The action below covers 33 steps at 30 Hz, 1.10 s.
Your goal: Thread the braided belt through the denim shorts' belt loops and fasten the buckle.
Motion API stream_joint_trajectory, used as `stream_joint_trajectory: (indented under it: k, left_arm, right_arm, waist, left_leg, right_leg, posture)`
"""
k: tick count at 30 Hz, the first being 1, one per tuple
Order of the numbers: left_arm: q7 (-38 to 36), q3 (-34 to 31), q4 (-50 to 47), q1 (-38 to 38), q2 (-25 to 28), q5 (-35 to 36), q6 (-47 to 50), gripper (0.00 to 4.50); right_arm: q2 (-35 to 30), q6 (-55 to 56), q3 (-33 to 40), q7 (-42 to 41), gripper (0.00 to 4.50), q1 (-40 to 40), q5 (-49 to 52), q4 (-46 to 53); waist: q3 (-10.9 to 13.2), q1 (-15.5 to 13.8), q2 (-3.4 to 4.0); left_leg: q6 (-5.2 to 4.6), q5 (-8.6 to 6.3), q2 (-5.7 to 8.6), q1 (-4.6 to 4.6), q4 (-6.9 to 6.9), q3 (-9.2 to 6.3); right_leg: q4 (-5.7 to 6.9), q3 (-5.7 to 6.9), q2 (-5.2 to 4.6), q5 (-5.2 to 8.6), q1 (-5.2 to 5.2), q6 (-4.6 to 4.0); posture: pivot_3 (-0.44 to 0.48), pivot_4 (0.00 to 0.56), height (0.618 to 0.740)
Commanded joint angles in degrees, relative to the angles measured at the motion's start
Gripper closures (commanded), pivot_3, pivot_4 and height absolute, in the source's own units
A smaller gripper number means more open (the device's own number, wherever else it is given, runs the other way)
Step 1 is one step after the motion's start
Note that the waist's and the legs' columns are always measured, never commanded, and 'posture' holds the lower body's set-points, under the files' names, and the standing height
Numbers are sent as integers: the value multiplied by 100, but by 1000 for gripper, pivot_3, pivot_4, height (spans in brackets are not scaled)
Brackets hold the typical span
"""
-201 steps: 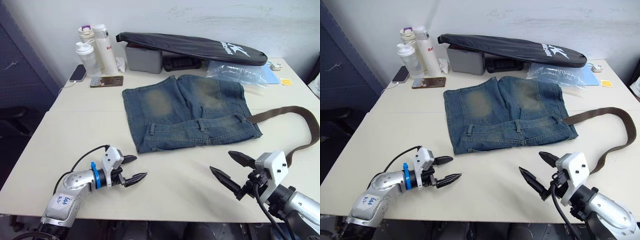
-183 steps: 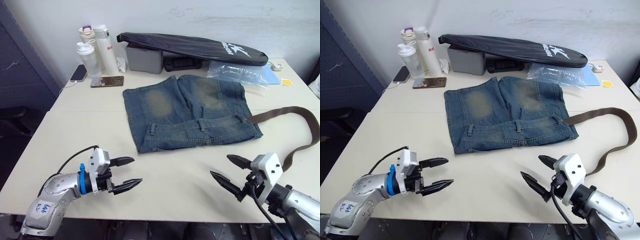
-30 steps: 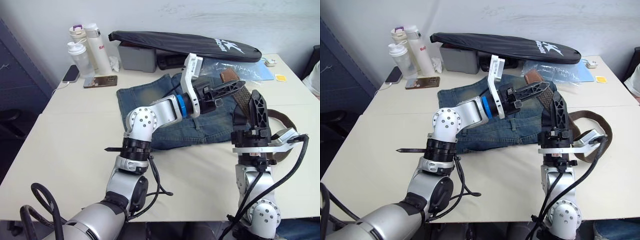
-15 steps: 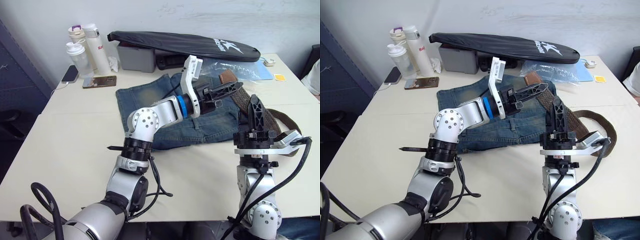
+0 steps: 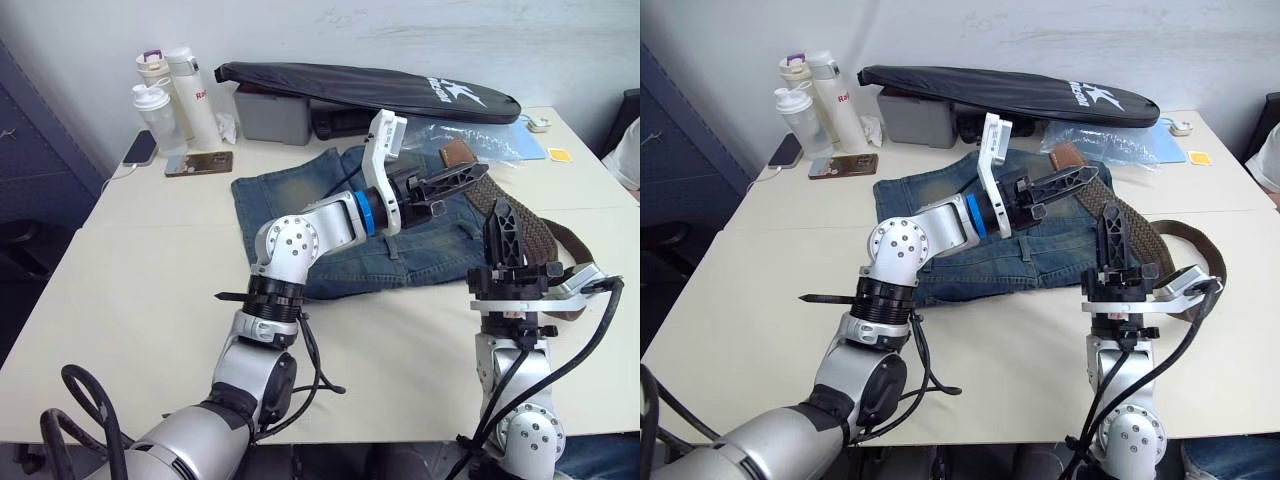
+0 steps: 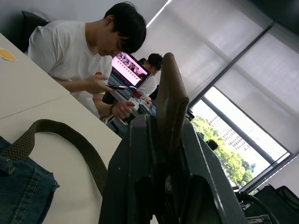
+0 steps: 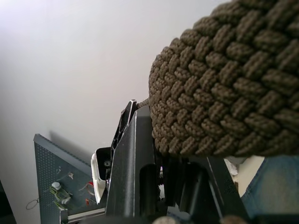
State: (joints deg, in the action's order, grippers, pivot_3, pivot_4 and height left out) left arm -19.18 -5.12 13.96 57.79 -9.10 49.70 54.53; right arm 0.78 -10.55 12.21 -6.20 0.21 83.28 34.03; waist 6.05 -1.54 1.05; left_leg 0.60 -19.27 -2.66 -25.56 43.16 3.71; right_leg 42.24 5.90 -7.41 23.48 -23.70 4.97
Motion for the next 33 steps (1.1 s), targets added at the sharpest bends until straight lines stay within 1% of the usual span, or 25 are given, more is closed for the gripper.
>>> stream_joint_trajectory:
  k: [1, 3, 4, 5, 7, 8, 9, 10, 11, 12, 14, 15, 17, 18, 19, 21, 24, 26, 29, 33]
  left_arm:
    - [-463, 110, -106, 147, 384, -199, -103, 2803]
    - [-790, 268, -76, 197, 651, -402, -251, 1823]
    - [-1029, 485, -122, 182, 846, -617, -383, 1395]
    - [-1420, 791, -240, 98, 1132, -880, -576, 1015]
    - [-1968, 1280, -373, -25, 1537, -1332, -961, 110]
    - [-2187, 1606, -405, -107, 1749, -1726, -1373, 46]
    - [-2325, 1816, -401, -156, 1872, -2008, -1683, 46]
    - [-2535, 2053, -397, -212, 2007, -2244, -1912, 46]
    - [-2744, 2332, -348, -267, 2103, -2540, -2250, 46]
    - [-2906, 2595, -256, -276, 2171, -2849, -2573, 46]
    - [-3120, 2956, -1, -237, 2191, -3351, -3154, 46]
    - [-3192, 3051, 137, -201, 2163, -3524, -3373, 46]
    - [-2879, 3439, 763, 31, 2115, -4471, -4682, 46]
    - [-2767, 3556, 1002, 109, 2105, -4809, -5161, 46]
    - [-2749, 3506, 1250, 164, 1958, -4840, -5314, 46]
    - [-2723, 3352, 1720, 282, 1632, -4803, -5456, 46]
    - [-2612, 3397, 2450, 524, 1278, -5136, -5882, 46]
    - [-2513, 3326, 2946, 693, 954, -5222, -5991, 46]
    - [-2350, 3281, 3557, 910, 628, -5418, -6147, 46]
    - [-1738, 3302, 4420, 1133, 203, -5752, -6311, 46]
  right_arm:
    - [-369, 18, 352, -63, 4500, -137, 84, 315]
    - [-652, -24, 547, -68, 4500, -150, 158, 311]
    - [-787, -35, 654, -46, 4500, -154, 212, 315]
    - [-1118, -100, 919, 10, 4500, -131, 294, 292]
    - [-1599, -203, 1288, 93, 4500, -81, 438, 254]
    - [-1967, -326, 1560, 189, 4500, 3, 623, 201]
    - [-2204, -412, 1731, 258, 4500, 63, 771, 164]
    - [-2589, -648, 1894, 199, 4500, 206, 921, 111]
    - [-3186, -1062, 2069, -12, 4500, 468, 816, 36]
    - [-3685, -1407, 2228, -191, 4500, 681, 723, -26]
    - [-4455, -1847, 2586, -441, 4500, 1037, 640, -139]
    - [-4702, -1977, 2760, -519, 4500, 1156, 654, -190]
    - [-5382, -2497, 3256, -949, 4500, 1712, 134, -203]
    - [-5559, -2658, 3392, -1112, 4500, 1893, -71, -183]
    - [-5737, -2871, 3551, -1299, 4500, 2166, -295, -130]
    - [-5889, -3198, 3837, -1592, 4500, 2588, -532, 13]
    - [-5895, -3512, 4205, -1870, 4500, 2977, -651, 303]
    - [-5838, -3630, 4340, -1885, 4500, 3068, -673, 499]
    - [-5759, -3747, 4474, -1809, 4500, 3100, -624, 710]
    - [-5646, -3836, 4780, -1722, 4500, 3211, -426, 948]
  waist:
    - [0, 3, 0]
    - [0, 3, 0]
    - [0, 2, 0]
    - [0, 1, 1]
    - [-1, -4, 3]
    - [-2, -11, 4]
    - [-2, -24, 5]
    - [-4, -24, 1]
    - [-6, -42, 2]
    - [-7, -65, 10]
    - [-8, -123, 8]
    - [-8, -144, 7]
    - [-9, -196, 7]
    - [-9, -212, 6]
    - [-8, -239, -7]
    - [-9, -279, -25]
    - [-9, -310, -26]
    - [-9, -310, -27]
    - [-9, -307, -27]
    - [-9, -305, -27]
  left_leg:
    - [0, 0, 0, 0, -1, 1]
    - [0, 0, 1, 2, -1, 2]
    - [0, 0, 1, 3, -1, 2]
    - [0, 0, -1, 2, -1, 3]
    - [1, 0, 1, 1, 0, 6]
    - [1, 0, 5, 1, 0, 13]
    - [12, -7, 1, 3, 4, 15]
    - [19, -11, 2, 0, 7, 19]
    - [19, -11, 0, 2, 8, 21]
    - [17, -14, -1, -3, 12, 21]
    - [11, -17, 3, -7, 12, 43]
    - [7, -17, -4, -9, 15, 49]
    - [0, -16, -6, -10, 13, 55]
    - [-8, -19, -5, -1, 11, 63]
    - [-14, -17, -5, 2, 1, 77]
    - [-24, -18, -14, -5, -4, 100]
    - [-36, -14, -14, -6, -3, 98]
    - [-41, -13, -17, -9, -3, 98]
    - [-47, -16, -14, -17, -4, 97]
    - [-50, -18, -16, -20, -4, 94]
  right_leg:
    - [0, 2, 1, 0, -1, 0]
    - [4, 1, 1, 0, -2, 0]
    - [4, 2, 1, 1, -2, -1]
    - [4, 2, 1, 1, -2, -2]
    - [14, 4, 0, 4, -6, -8]
    - [22, 4, -4, 6, -9, -12]
    - [23, 5, -7, 10, -7, -20]
    - [27, 4, -11, 14, -5, -28]
    - [27, 4, -12, 16, -2, -30]
    - [22, 2, -14, 17, -2, -32]
    - [15, 4, -16, 19, -1, -36]
    - [2, 4, -16, 19, 3, -36]
    - [-27, 8, -12, 18, 10, -36]
    - [-32, 9, -14, 18, 9, -35]
    - [-38, 8, -15, 18, 9, -34]
    - [-60, 9, -14, 13, 18, -25]
    - [-57, 15, -12, 14, 16, -25]
    - [-58, 16, -11, 13, 6, -25]
    - [-59, 13, -13, 13, 14, -24]
    - [-61, 15, -12, 13, 13, -24]
  posture:
    - [0, 150, 622]
    - [0, 150, 622]
    - [0, 150, 622]
    - [0, 150, 622]
    - [0, 150, 622]
    - [0, 150, 622]
    - [0, 150, 622]
    - [0, 150, 622]
    - [0, 150, 622]
    - [0, 150, 622]
    - [0, 150, 622]
    - [0, 150, 622]
    - [0, 150, 622]
    - [0, 150, 622]
    - [0, 150, 622]
    - [0, 150, 622]
    - [0, 150, 622]
    - [0, 150, 622]
    - [0, 150, 622]
    - [0, 150, 622]
